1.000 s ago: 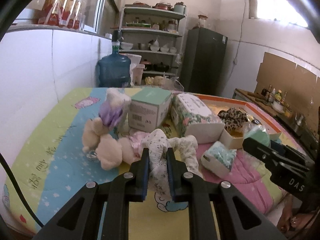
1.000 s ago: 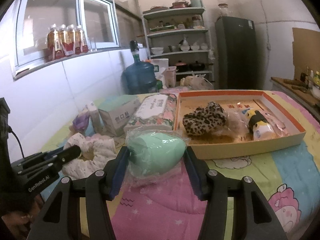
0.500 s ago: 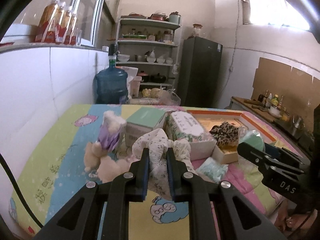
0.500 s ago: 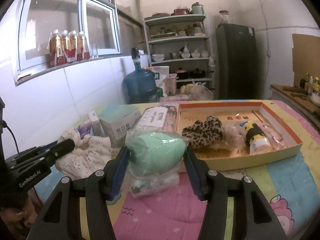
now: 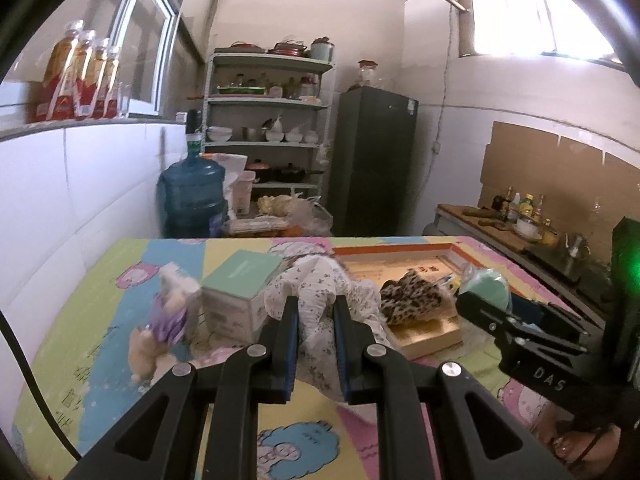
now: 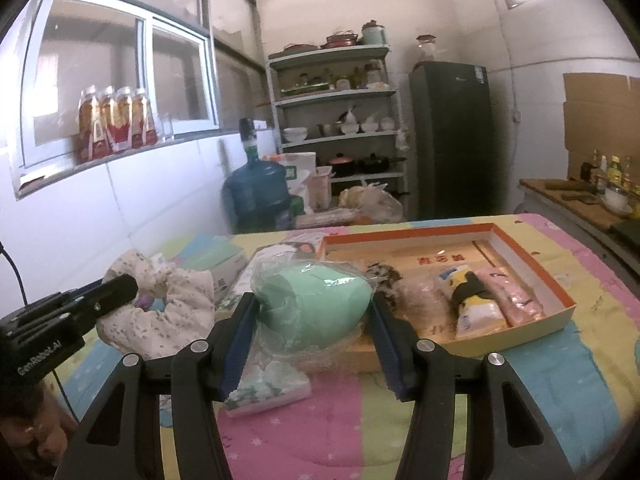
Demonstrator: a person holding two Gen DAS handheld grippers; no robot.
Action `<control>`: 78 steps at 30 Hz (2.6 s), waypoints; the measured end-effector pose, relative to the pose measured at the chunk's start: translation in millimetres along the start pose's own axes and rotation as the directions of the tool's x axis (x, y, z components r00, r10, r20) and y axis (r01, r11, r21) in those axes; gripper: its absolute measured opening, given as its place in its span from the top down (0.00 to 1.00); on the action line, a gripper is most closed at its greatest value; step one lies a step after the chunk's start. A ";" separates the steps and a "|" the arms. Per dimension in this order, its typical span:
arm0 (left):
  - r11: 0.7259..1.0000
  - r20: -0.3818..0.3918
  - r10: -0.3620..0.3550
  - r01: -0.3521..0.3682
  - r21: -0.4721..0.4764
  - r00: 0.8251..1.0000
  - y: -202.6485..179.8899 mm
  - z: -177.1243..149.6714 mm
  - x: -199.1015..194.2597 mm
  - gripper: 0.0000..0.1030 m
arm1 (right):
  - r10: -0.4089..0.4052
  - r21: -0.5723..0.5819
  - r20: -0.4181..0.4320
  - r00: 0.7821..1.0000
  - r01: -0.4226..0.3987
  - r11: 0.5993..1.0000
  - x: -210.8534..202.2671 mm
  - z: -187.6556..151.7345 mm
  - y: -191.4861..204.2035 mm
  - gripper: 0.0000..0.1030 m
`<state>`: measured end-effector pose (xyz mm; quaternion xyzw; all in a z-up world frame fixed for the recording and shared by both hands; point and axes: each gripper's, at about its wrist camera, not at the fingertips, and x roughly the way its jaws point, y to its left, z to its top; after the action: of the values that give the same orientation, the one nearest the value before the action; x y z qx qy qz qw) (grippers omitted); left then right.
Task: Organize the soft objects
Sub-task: 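Carry the white floral cloth and green bagged item with both grippers over the tray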
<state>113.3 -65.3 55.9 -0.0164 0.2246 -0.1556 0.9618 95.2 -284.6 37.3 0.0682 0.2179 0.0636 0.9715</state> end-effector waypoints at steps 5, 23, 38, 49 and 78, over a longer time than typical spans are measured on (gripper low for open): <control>0.999 0.011 -0.030 0.030 0.025 0.999 -15.5 8.6 6.4 0.84 | -0.021 0.008 0.012 1.000 0.021 1.000 -3.1 2.8 -12.4 0.45; 0.993 -0.005 -0.095 0.095 0.064 0.995 -63.0 26.3 43.3 0.84 | -0.108 0.052 0.066 0.992 0.105 0.993 -15.0 21.1 -69.6 0.45; 0.989 -0.026 -0.105 0.107 0.099 0.994 -102.4 37.9 82.1 0.84 | -0.154 0.076 0.090 0.984 0.148 0.986 -12.4 32.5 -118.4 0.45; 0.986 -0.053 -0.133 0.138 0.095 0.990 -127.6 44.4 116.1 0.84 | -0.172 0.094 0.077 0.982 0.164 0.982 0.7 34.5 -156.0 0.45; 0.994 -0.163 -0.089 0.099 0.052 0.983 -150.6 72.2 215.2 0.84 | -0.096 0.007 -0.049 0.994 0.096 0.995 94.5 86.2 -208.1 0.45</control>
<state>284.0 -277.2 44.2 0.0146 0.2956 -0.2083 0.9322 236.8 -483.5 41.9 0.0606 0.2447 0.0173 0.9676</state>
